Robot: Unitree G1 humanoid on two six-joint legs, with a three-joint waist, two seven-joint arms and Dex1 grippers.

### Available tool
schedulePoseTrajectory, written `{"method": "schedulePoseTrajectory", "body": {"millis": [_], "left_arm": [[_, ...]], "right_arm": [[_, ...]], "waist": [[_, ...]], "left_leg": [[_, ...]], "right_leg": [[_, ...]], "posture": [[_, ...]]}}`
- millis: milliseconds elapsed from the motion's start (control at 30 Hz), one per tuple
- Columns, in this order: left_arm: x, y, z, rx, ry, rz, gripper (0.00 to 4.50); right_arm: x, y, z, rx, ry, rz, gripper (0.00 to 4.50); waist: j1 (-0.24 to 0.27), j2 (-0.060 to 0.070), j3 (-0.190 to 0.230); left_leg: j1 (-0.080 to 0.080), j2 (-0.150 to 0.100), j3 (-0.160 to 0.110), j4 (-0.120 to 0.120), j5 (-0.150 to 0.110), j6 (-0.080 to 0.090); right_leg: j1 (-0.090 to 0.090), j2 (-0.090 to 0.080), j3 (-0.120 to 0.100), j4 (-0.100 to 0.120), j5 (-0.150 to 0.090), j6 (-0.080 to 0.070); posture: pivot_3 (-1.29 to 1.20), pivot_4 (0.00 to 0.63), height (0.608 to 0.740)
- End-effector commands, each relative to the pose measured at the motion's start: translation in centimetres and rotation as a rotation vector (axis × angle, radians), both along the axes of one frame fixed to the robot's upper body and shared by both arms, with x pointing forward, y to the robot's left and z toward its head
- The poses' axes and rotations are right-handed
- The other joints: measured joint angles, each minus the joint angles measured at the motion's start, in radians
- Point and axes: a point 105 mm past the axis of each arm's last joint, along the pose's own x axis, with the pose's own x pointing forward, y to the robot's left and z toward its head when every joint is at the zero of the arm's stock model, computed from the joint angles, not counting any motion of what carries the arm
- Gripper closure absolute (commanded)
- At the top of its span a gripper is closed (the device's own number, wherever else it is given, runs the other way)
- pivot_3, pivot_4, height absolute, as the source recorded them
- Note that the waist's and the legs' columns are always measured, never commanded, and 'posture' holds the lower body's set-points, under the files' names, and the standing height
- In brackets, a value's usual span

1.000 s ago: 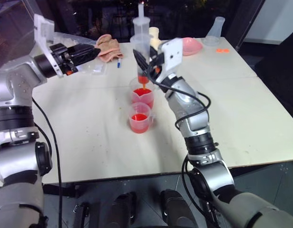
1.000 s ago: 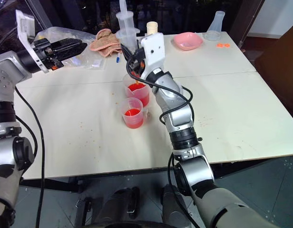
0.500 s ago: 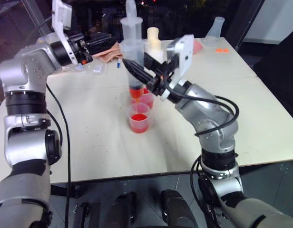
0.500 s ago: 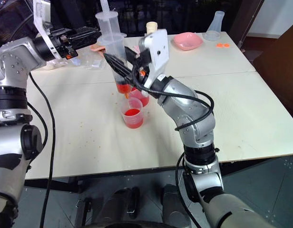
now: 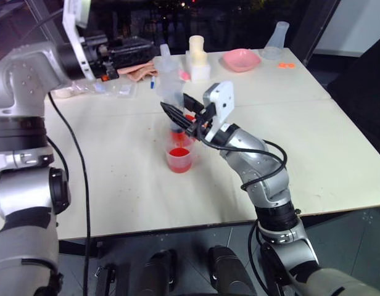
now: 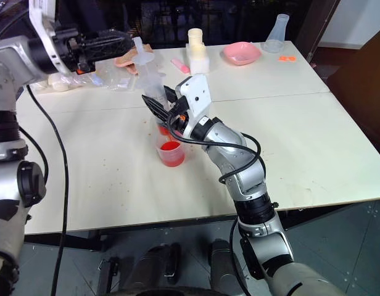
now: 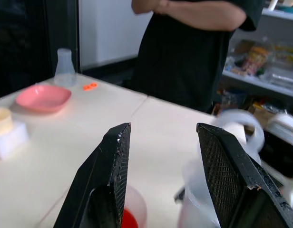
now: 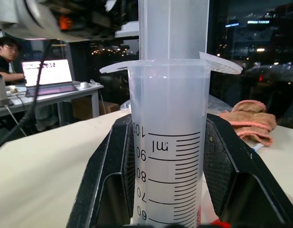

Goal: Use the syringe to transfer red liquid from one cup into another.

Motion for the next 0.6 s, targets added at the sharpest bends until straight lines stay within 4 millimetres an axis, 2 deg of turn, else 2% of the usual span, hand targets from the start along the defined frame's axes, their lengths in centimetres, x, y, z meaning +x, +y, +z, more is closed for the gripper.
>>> {"method": "schedulePoseTrajectory", "body": {"millis": [33, 600], "left_arm": [[-0.83, 0.58, 1.11, 0.003, -0.046, -0.004, 2.19], [-1.42, 0.17, 0.35, -0.023, -0.001, -0.092, 2.19]], "right_arm": [[-0.61, 0.24, 1.09, 0.027, -0.059, 0.02, 3.15], [-0.61, 0.62, 0.25, -0.005, -0.046, 0.02, 3.15]], "waist": [[0.001, 0.0, 0.0], [0.007, 0.0, 0.0]], "left_leg": [[0.0, 0.0, 0.0, 0.0, 0.0, 0.0], [0.0, 0.0, 0.0, 0.0, 0.0, 0.0]], "right_leg": [[0.0, 0.0, 0.0, 0.0, 0.0, 0.0], [0.0, 0.0, 0.0, -0.001, 0.0, 0.0]], "posture": [[0.0, 0.15, 0.74], [0.0, 0.15, 0.74]]}}
